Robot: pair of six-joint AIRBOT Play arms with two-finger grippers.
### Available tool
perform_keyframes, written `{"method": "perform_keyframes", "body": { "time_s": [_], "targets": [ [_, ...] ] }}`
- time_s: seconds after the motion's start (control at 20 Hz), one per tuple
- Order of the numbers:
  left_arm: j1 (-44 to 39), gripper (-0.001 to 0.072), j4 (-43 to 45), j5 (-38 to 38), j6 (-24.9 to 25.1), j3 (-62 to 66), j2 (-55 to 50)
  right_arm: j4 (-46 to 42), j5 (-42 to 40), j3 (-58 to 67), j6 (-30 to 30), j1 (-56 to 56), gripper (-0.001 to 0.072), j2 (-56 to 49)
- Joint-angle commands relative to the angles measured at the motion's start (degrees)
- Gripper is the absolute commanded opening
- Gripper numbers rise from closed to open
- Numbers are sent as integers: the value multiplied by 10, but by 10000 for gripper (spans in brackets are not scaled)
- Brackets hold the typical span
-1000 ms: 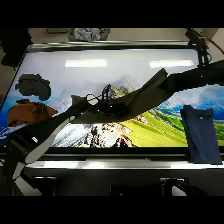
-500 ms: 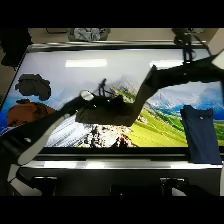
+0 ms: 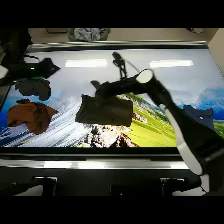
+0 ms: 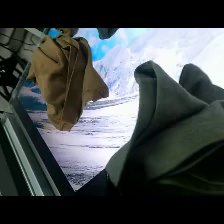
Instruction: Fold the shirts.
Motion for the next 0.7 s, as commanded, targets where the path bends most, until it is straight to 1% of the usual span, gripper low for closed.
{"method": "perform_keyframes", "body": {
  "time_s": [0.0, 0.05, 0.1, 0.15, 0.2, 0.3, 0.4, 0.5, 0.55, 0.6, 0.65],
  "targets": [
    [31, 26, 25, -15, -2, -1, 58, 103, -68, 1, -10, 54, 119, -84],
    [24, 26, 25, -15, -2, -1, 61, 119, -73, 1, -10, 62, 419, -99],
    [17, 26, 25, -14, -2, -1, 61, 124, -73, 1, -22, 66, 683, -106],
    [9, 26, 25, -14, 3, -1, 60, 119, -59, 1, -42, 63, 694, -107],
    [3, 26, 28, -15, 5, -1, 58, 109, -42, 1, -49, 52, 693, -103],
    [-3, 27, 30, -16, 8, -7, 58, 55, 13, 1, -50, 12, 686, -82],
    [-3, 27, 32, -16, 18, -16, 58, -56, 88, 1, -38, -50, 685, -47],
    [-3, 27, 49, -17, 24, -23, 58, -224, 173, 1, 2, -116, 683, -12],
    [-3, 27, 57, -17, 30, -26, 58, -323, 220, 0, 40, -150, 675, 0],
    [-3, 26, 67, -17, 33, -30, 58, -388, 263, 0, 71, -179, 673, 3],
    [-3, 27, 75, -16, 33, -33, 58, -401, 293, -8, 77, -204, 673, -1]
  ]
}}
